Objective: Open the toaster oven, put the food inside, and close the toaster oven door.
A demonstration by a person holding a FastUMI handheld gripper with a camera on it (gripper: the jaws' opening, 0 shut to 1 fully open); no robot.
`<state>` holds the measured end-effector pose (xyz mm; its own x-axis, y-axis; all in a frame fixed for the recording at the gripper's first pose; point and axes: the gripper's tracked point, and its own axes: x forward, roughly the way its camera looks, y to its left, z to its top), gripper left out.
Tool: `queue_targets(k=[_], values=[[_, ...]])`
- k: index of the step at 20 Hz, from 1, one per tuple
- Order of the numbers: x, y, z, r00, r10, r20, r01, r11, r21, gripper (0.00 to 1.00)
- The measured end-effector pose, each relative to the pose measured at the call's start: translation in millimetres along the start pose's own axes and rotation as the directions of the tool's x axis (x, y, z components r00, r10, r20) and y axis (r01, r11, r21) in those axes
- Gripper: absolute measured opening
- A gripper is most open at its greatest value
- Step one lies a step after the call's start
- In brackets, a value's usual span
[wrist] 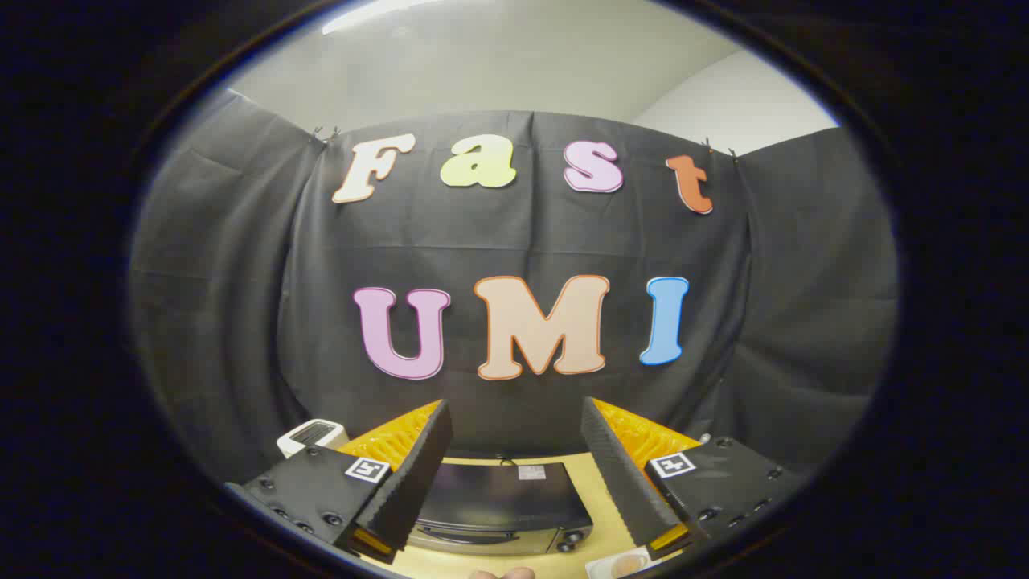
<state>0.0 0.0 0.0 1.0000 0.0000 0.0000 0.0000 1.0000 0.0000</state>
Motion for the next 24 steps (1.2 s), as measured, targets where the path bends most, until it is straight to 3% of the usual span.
queue_targets(k=[13,20,24], values=[[8,21,-13,0.999,0.036,-0.003,-0.036,0.998,0.048,1.00],[38,28,-108,0.986,0.037,-0.165,-0.019,0.993,0.113,1.00],[57,38,-189,0.949,0.051,-0.311,-0.004,0.989,0.150,1.00]])
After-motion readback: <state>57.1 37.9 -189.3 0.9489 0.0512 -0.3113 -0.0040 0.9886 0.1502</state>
